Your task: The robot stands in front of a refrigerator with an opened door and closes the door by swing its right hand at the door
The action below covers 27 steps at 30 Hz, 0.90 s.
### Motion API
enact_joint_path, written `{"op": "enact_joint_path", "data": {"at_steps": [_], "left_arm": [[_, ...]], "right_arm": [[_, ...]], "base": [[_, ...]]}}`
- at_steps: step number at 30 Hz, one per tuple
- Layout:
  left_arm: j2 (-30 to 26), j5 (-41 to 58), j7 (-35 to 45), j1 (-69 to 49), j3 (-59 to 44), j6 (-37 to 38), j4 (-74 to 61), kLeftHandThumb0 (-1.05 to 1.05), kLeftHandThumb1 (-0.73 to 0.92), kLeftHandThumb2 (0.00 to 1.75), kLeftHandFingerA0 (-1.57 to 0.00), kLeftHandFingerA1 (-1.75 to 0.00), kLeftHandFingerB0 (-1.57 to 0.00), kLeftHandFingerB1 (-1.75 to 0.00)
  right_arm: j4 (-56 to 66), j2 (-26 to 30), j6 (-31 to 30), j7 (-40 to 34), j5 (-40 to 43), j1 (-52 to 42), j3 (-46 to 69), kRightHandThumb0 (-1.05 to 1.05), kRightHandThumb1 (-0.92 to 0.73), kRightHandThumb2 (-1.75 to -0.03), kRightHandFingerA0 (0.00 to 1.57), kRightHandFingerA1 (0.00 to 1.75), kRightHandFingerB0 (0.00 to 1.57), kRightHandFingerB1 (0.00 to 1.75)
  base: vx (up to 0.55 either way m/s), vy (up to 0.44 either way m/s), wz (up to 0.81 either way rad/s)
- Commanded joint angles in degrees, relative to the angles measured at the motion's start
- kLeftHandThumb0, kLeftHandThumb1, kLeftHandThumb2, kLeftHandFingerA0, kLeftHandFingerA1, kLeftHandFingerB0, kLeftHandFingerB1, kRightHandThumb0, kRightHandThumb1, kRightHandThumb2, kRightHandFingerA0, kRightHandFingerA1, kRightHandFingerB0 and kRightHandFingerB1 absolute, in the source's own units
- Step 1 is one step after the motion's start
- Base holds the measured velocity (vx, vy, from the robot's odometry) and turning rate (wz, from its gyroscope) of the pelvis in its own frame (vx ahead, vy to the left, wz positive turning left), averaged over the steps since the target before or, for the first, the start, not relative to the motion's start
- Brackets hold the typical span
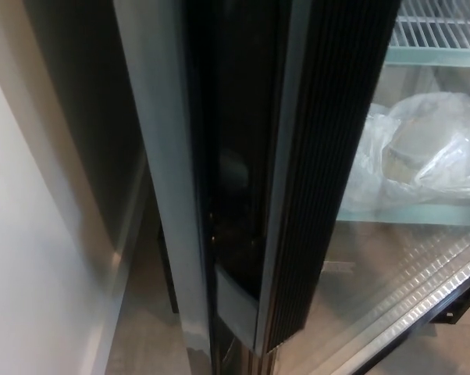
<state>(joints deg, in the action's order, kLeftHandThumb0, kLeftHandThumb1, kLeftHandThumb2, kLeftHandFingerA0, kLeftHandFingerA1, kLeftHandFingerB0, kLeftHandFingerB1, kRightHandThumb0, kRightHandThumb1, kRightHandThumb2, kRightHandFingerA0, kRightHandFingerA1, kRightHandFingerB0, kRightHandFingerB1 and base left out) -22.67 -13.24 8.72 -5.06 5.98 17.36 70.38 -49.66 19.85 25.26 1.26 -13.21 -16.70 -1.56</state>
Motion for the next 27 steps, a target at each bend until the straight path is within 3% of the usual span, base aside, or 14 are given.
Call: {"op": "enact_joint_path", "data": {"at_steps": [1, 5, 6, 8, 9, 10, 17, 18, 19, 20, 24, 25, 26, 27], "left_arm": [[-1.08, 1.26, 1.41, -0.55, -1.25, 2.60, 0.90, -0.61, 0.88, 0.67, -0.37, -0.34, -0.28, -0.31], [-1.17, 1.47, 1.81, -0.80, -1.35, 2.93, 0.42, -0.60, 0.88, 0.67, -0.35, -0.33, -0.27, -0.31], [-1.29, 1.37, 1.76, -0.17, -1.33, 2.68, 0.69, -0.61, 0.89, 0.67, -0.33, -0.33, -0.26, -0.31], [-1.49, 1.17, 1.40, 1.49, -1.32, 1.91, 1.11, -0.61, 0.88, 0.67, -0.34, -0.34, -0.28, -0.31], [-1.56, 1.05, 1.01, 2.77, -1.33, 1.19, 1.29, -0.61, 0.88, 0.67, -0.34, -0.34, -0.28, -0.31], [-1.71, 1.12, 1.20, 2.59, -1.39, 1.01, 1.28, -0.61, 0.89, 0.66, -0.31, -0.33, -0.26, -0.31], [-1.79, 2.03, 2.21, 0.52, -1.99, 2.19, 0.87, -0.60, 0.88, 0.67, -0.32, -0.33, -0.26, -0.30], [-1.62, 1.52, 1.78, 0.96, -1.61, 1.77, 1.39, -0.60, 0.88, 0.67, -0.31, -0.33, -0.25, -0.30], [-1.54, 1.38, 1.70, 1.17, -1.50, 1.56, 1.58, -0.60, 0.88, 0.67, -0.31, -0.33, -0.25, -0.30], [-1.54, 1.18, 1.60, 1.30, -1.32, 1.39, 1.60, -0.60, 0.88, 0.67, -0.32, -0.33, -0.25, -0.30], [-1.50, 1.07, 1.67, 1.43, -1.15, 1.42, 1.17, -0.60, 0.88, 0.67, -0.31, -0.33, -0.26, -0.30], [-1.48, 1.01, 1.54, 1.50, -1.12, 1.28, 1.28, -0.60, 0.89, 0.66, -0.32, -0.33, -0.26, -0.31], [-1.47, 0.96, 1.44, 1.55, -1.09, 1.18, 1.36, -0.60, 0.89, 0.66, -0.32, -0.33, -0.26, -0.31], [-1.55, 1.15, 1.52, 1.69, -1.28, 1.22, 1.36, -0.60, 0.88, 0.67, -0.31, -0.32, -0.25, -0.30]], "right_arm": [[49.24, -3.23, 13.96, -6.37, 4.30, -23.65, 10.39, -0.32, -0.61, -1.12, 0.00, 0.48, 0.00, 0.46], [67.03, -7.48, 14.95, -8.11, 1.93, -27.31, 16.62, -0.33, -0.59, -1.11, 0.00, 0.49, 0.00, 0.46], [69.67, -8.31, 16.72, -8.44, 2.28, -25.86, 17.46, -0.58, -0.84, -0.65, 0.16, 0.32, 0.19, 0.30], [72.70, -8.90, 18.93, -8.99, 2.60, -22.60, 18.28, -0.32, -0.60, -1.11, 0.01, 0.50, 0.00, 0.47], [74.55, -9.18, 19.72, -9.17, 2.56, -20.53, 18.78, -0.32, -0.60, -1.11, 0.01, 0.50, 0.00, 0.47], [76.38, -9.76, 19.92, -9.15, 2.29, -20.60, 19.00, -0.59, -0.81, -0.66, 0.13, 0.30, 0.21, 0.29], [88.74, -18.66, 24.66, -12.85, -2.90, -16.82, 21.42, -0.64, -0.79, -0.62, 0.15, 0.40, 0.26, 0.32], [93.52, -21.40, 23.21, -13.18, -2.26, -16.62, 19.50, -0.66, -0.62, -0.94, 0.05, 0.50, 0.12, 0.47], [95.27, -22.40, 23.00, -13.29, -2.32, -16.48, 19.14, -0.66, -0.62, -0.94, 0.05, 0.50, 0.12, 0.47], [97.78, -23.74, 22.98, -13.22, -2.76, -16.67, 18.98, -0.62, -0.80, -0.64, 0.10, 0.41, 0.18, 0.36], [103.32, -26.54, 22.35, -12.45, -4.03, -16.99, 18.83, -0.69, -0.80, -0.63, 0.14, 0.43, 0.21, 0.38], [104.36, -26.97, 21.63, -12.41, -4.30, -16.39, 18.43, -0.70, -0.60, -0.97, 0.13, 0.52, 0.21, 0.50], [105.18, -27.36, 21.07, -12.32, -4.50, -15.94, 18.12, -0.70, -0.60, -0.97, 0.13, 0.52, 0.21, 0.50], [106.35, -28.22, 20.19, -12.43, -5.33, -15.12, 17.46, -0.75, -0.79, -0.65, 0.18, 0.45, 0.26, 0.39]], "base": [[0.00, 0.000, 0.00], [0.00, 0.000, 0.00], [0.00, 0.000, 0.00], [0.00, 0.000, 0.00], [0.00, 0.000, 0.00], [0.00, 0.000, 0.00], [0.00, 0.000, 0.00], [0.00, 0.000, 0.00], [0.00, 0.000, 0.00], [0.00, 0.000, 0.00], [0.00, 0.000, 0.00], [0.00, 0.000, 0.00], [0.00, 0.000, 0.00], [0.00, 0.000, 0.00]]}}
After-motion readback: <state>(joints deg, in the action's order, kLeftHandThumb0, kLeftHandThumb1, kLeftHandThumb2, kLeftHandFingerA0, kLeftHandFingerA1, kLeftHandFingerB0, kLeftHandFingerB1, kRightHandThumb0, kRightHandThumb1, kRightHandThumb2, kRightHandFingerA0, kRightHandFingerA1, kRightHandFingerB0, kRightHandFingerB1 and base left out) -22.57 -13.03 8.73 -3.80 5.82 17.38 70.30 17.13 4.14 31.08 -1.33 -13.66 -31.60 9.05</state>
